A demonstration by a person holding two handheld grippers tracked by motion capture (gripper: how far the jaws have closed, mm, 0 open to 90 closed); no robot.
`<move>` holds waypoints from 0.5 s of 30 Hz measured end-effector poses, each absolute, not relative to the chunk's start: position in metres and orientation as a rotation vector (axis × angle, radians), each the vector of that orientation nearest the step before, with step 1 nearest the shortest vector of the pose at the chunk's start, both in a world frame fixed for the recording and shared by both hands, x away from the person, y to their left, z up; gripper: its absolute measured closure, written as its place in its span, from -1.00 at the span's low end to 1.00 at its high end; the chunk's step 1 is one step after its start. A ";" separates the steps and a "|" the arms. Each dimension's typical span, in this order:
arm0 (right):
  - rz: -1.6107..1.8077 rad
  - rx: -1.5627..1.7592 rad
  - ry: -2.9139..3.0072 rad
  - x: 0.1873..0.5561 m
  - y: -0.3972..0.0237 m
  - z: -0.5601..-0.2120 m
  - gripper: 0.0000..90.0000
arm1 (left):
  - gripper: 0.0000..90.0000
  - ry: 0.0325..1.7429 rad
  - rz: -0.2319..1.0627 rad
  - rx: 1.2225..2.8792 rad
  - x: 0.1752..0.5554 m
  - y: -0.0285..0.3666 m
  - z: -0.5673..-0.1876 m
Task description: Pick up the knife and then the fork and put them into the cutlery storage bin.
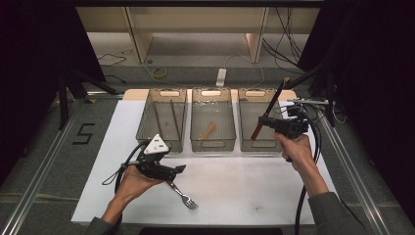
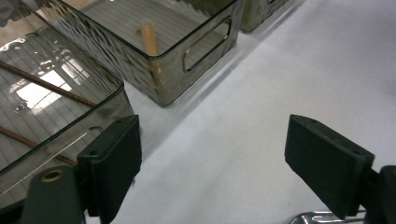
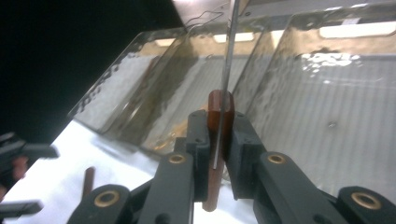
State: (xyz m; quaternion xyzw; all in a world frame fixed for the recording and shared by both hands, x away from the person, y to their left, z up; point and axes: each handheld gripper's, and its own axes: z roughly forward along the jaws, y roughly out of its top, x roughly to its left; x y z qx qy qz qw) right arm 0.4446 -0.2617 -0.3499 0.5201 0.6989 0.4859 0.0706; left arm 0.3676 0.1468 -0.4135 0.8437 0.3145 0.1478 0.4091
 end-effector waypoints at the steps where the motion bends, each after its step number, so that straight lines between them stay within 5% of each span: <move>1: 1.452 1.567 2.099 0.448 -0.263 -0.349 0.80 | -0.60 0.792 0.369 2.128 0.367 0.147 -0.414; 15: 1.277 1.681 2.141 0.491 -0.261 -0.365 0.80 | -0.63 0.790 0.377 2.138 0.365 0.149 -0.415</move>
